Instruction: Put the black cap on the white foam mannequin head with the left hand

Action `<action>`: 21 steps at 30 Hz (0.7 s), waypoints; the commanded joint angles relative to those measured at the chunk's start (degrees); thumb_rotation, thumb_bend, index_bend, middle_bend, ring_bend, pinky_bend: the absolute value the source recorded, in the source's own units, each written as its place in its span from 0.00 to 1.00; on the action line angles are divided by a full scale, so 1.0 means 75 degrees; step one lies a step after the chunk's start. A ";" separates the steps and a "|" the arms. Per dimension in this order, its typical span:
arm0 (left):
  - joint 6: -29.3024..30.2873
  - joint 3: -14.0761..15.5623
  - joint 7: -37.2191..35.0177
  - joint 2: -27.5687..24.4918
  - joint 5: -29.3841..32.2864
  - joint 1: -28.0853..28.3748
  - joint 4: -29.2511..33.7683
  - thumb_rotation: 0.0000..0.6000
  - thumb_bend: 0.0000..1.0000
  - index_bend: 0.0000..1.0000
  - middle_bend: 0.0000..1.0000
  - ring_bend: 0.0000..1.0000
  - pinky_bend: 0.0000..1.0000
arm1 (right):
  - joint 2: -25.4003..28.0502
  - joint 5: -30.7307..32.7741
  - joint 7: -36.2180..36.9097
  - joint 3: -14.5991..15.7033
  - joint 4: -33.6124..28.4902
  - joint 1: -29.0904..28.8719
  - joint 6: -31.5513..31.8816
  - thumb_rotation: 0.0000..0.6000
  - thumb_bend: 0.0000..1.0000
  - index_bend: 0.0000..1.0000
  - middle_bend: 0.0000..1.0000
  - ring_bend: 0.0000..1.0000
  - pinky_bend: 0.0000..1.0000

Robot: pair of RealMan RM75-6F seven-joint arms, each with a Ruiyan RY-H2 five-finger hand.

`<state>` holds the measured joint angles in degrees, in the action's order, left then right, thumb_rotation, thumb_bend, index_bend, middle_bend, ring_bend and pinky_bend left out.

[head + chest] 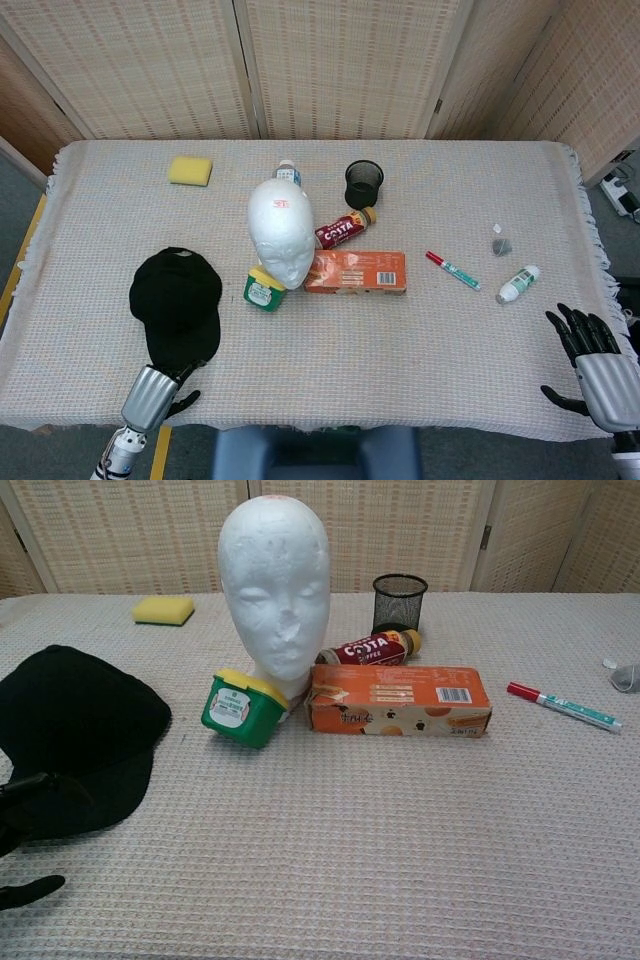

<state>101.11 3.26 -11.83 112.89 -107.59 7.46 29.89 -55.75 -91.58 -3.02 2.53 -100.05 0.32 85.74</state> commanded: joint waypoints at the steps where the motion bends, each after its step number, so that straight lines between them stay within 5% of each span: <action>1: 0.0263 0.0005 -0.0385 0.0731 0.0135 0.0158 -0.1125 1.00 0.24 0.42 1.00 1.00 1.00 | 0.0070 -0.0029 0.0090 -0.0002 -0.0039 0.0043 0.0092 1.00 0.07 0.00 0.00 0.00 0.00; 21: -0.0382 0.0225 -0.0671 0.1305 0.0759 0.0358 -0.2717 1.00 0.28 0.40 1.00 0.99 1.00 | 0.0322 -0.0042 0.0111 0.0142 -0.0246 0.0009 -0.0240 1.00 0.07 0.00 0.00 0.00 0.00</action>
<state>98.30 4.99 -16.91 122.66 -102.02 10.06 9.63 -53.35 -91.88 -2.17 3.58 -101.88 0.39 83.95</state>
